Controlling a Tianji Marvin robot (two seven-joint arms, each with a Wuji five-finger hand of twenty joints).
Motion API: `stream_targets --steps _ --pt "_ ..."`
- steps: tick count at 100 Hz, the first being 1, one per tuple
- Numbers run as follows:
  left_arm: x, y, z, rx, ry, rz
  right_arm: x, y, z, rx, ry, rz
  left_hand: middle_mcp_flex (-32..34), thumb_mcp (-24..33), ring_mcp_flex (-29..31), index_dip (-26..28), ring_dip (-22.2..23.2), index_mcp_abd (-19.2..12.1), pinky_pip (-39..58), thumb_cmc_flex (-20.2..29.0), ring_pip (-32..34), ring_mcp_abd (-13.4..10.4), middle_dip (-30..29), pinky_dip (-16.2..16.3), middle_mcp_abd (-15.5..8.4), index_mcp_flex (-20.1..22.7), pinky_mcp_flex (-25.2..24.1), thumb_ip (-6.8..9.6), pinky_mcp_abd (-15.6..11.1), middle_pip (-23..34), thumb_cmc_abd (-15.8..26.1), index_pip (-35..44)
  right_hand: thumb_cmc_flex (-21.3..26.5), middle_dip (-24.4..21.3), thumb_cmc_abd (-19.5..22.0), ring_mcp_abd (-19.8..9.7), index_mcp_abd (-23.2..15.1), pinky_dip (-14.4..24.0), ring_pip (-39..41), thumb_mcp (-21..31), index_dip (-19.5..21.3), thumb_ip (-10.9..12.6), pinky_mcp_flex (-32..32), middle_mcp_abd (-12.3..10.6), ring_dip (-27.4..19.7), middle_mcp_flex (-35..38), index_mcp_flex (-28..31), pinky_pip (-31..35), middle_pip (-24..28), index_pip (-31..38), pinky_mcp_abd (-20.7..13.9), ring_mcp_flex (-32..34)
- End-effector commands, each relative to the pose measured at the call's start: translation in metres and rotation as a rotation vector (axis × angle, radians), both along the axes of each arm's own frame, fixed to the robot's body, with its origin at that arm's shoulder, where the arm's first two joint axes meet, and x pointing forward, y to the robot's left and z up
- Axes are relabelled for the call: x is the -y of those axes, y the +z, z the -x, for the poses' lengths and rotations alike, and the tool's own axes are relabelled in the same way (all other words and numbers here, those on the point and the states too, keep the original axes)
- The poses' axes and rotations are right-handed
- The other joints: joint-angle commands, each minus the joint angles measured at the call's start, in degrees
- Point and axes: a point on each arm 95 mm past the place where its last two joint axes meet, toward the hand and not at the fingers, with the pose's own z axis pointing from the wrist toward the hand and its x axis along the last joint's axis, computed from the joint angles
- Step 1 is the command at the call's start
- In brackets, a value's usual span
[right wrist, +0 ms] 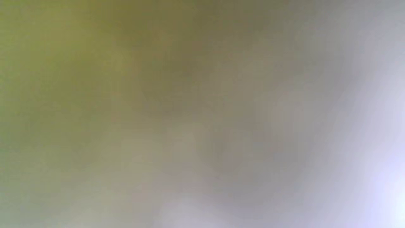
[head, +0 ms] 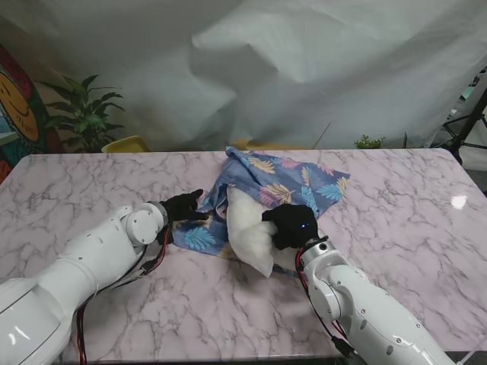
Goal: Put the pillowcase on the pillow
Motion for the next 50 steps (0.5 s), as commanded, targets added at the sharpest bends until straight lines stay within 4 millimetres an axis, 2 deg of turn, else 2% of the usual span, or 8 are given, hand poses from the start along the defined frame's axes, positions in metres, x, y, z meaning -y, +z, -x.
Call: stream_targets --steps 1,15,22,30,34,42,47,50 --pt "0.006 -0.005 0.003 -0.035 -0.016 -0.005 -0.003 0.007 0.004 0.033 0.002 -0.015 2.2 1.2 4.5 1.6 2.5 2.9 -1.0 -2.6 6.0 -3.8 4.7 -1.9 -7.8 4.0 1.8 -1.92 1.2 3.3 -2.7 1.3 9.4 2.2 8.1 -4.5 -3.4 8.2 18.7 8.5 3.3 4.9 5.6 0.0 3.7 3.7 5.7 12.2 5.8 10.4 -14.1 6.2" --pt "0.012 -0.008 0.003 -0.061 0.006 0.016 -0.002 0.014 0.008 0.063 -0.016 -0.028 14.2 6.9 15.9 2.1 0.7 1.9 7.6 1.9 13.8 -6.4 12.9 -3.4 -12.6 14.3 10.4 -1.72 0.5 8.1 -4.8 4.9 9.4 2.4 8.2 -4.4 -3.4 9.1 19.1 8.5 3.6 4.9 5.8 0.2 4.0 3.7 5.7 12.1 5.8 10.3 -14.1 6.2" --pt "0.015 -0.008 0.005 -0.058 0.028 0.018 -0.001 0.016 0.008 0.07 -0.024 -0.027 20.9 6.2 21.3 2.6 -1.7 0.3 11.3 7.7 16.1 -6.0 15.4 -6.3 -15.1 20.3 14.4 -3.71 0.8 11.7 -5.6 9.8 9.5 2.4 8.2 -4.4 -3.4 9.6 19.2 8.4 3.8 4.9 5.9 0.2 4.0 3.7 5.7 12.0 5.8 10.2 -14.0 6.2" --pt "0.017 -0.008 0.008 -0.041 0.045 0.024 0.001 0.017 0.007 0.069 -0.036 -0.028 27.3 4.3 25.1 6.9 -3.1 -5.4 13.0 10.5 16.9 -4.1 14.2 -7.9 -16.9 28.5 16.9 -2.28 2.3 16.1 -2.6 24.5 9.5 2.5 8.2 -4.4 -3.3 10.0 19.3 8.4 3.9 4.9 6.0 0.2 4.1 3.6 5.7 11.9 5.8 10.1 -14.0 6.2" --pt "0.017 -0.007 0.01 -0.025 0.05 0.024 0.002 0.017 0.006 0.068 -0.042 -0.028 28.4 -1.4 25.5 9.2 -3.1 -9.7 13.2 14.4 16.8 -3.7 13.9 -8.1 -17.1 30.6 17.1 -3.58 2.3 17.0 -3.3 33.6 9.5 2.5 8.2 -4.4 -3.2 10.4 19.4 8.3 3.9 4.9 6.0 0.3 4.2 3.7 5.7 11.9 5.8 10.1 -13.9 6.3" --pt "0.017 -0.005 0.014 0.01 0.058 0.021 0.003 0.017 0.005 0.061 -0.058 -0.031 27.8 -13.9 24.3 13.8 -3.1 -20.5 12.0 19.0 15.0 -3.9 14.2 -8.7 -18.9 31.0 16.4 -2.29 1.9 16.8 1.0 57.2 9.5 2.7 8.4 -4.2 -3.0 10.9 19.9 8.1 3.9 4.8 6.5 1.0 4.4 3.7 5.5 12.0 5.8 9.9 -13.7 6.4" --pt "0.017 -0.003 0.018 0.024 0.062 0.031 0.003 0.016 0.004 0.059 -0.071 -0.035 26.0 -17.1 20.2 19.0 -4.4 -23.9 8.5 18.8 9.9 -1.9 13.8 -9.5 -18.9 29.4 13.8 -2.27 2.8 15.5 3.8 64.2 9.7 2.8 8.6 -4.0 -2.6 11.5 20.5 8.0 3.6 4.8 7.0 1.8 4.8 3.7 5.2 12.3 5.8 9.7 -13.4 6.6" --pt "0.018 -0.001 0.02 0.027 0.06 0.039 0.003 0.015 0.003 0.061 -0.078 -0.038 23.8 -23.8 16.0 23.1 -4.9 -24.9 4.7 21.2 5.4 0.7 13.0 -8.8 -18.1 28.3 10.8 -1.07 4.3 14.1 6.9 66.2 9.7 3.1 8.8 -3.8 -2.3 12.4 21.2 7.8 3.1 4.8 7.3 2.1 5.1 3.6 5.0 12.6 5.9 9.6 -13.1 6.6"
